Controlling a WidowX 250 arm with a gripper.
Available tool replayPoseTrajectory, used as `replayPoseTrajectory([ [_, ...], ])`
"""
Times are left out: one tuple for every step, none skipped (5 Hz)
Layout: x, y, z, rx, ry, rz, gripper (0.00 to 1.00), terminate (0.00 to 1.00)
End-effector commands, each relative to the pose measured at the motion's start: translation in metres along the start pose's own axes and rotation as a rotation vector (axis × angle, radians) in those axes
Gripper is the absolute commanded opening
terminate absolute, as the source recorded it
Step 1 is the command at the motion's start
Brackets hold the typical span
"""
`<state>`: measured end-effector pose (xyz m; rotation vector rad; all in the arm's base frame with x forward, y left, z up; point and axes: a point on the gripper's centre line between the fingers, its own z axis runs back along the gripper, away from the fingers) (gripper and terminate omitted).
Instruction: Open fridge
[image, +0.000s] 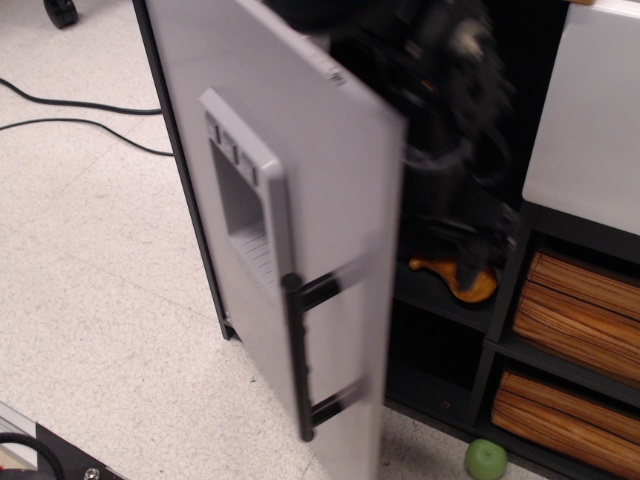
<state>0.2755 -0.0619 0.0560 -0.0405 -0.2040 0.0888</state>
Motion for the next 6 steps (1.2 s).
replayPoseTrajectory([
  [-0.027,0.056,0.04,0.028,-0.028,0.07,1.0,0.0],
  [-0.051,0.079,0.043,0.047,0.008,0.046,1.0,0.0],
  [-0.074,0.1,0.045,0.066,0.0,0.013,1.0,0.0],
  [-0.084,0.118,0.054,0.061,0.013,0.016,1.0,0.0],
  [-0.084,0.118,0.054,0.061,0.013,0.016,1.0,0.0],
  [-0.084,0.118,0.054,0.061,0.013,0.016,1.0,1.0],
])
